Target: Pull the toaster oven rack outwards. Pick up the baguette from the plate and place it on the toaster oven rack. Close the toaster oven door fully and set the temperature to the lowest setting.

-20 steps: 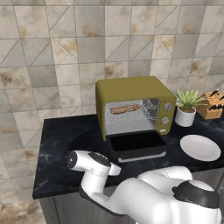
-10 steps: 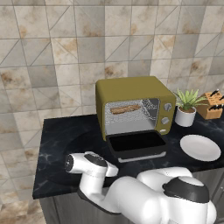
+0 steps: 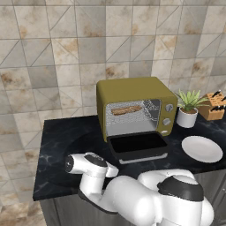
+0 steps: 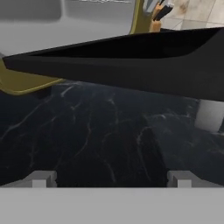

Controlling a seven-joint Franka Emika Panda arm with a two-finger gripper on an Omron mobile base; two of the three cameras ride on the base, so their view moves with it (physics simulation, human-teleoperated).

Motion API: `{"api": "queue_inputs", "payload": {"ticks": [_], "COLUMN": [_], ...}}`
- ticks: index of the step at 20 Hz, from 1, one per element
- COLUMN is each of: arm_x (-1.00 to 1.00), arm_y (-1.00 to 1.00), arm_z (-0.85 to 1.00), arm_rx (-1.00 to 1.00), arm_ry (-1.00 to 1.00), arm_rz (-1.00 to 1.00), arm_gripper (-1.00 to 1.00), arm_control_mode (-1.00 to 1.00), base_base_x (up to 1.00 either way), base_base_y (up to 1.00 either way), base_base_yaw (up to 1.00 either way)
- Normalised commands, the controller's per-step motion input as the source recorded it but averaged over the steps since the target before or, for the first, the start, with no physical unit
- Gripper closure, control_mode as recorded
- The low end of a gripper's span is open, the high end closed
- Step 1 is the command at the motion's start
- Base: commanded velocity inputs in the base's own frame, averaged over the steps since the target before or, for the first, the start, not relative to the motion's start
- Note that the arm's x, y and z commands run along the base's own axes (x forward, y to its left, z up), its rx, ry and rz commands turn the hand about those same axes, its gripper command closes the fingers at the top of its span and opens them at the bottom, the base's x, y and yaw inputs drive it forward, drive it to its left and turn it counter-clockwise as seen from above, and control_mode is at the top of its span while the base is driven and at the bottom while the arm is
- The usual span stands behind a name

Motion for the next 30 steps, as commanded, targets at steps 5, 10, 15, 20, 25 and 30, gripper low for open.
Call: {"api": "queue_inputs", "payload": {"ticks": [5,10,15,20,25,30], "arm_x": [0.08,0.04,0.00,0.00,0.03,0.02], "arm_y": [0.00,-0.05,-0.23,-0.14,-0.09,-0.15], "arm_z": [-0.04,-0.01,0.00,-0.03,-0.06,-0.01], "arm_rx": [0.00,0.00,0.00,0.00,0.00,0.00], "arm_ry": [0.00,-0.01,-0.02,-0.02,-0.01,0.00], "arm_rz": [0.00,0.00,0.00,-0.01,-0.01,-0.01], "arm_gripper": [-1.00,-1.00,-1.00,-1.00,-1.00,-1.00], "arm_control_mode": [-1.00,-1.00,-1.00,-1.00,-1.00,-1.00], "base_base_x": [0.00,0.00,0.00,0.00,0.00,0.00], "base_base_y": [0.00,0.00,0.00,0.00,0.00,0.00], "base_base_yaw": [0.00,0.00,0.00,0.00,0.00,0.00]}}
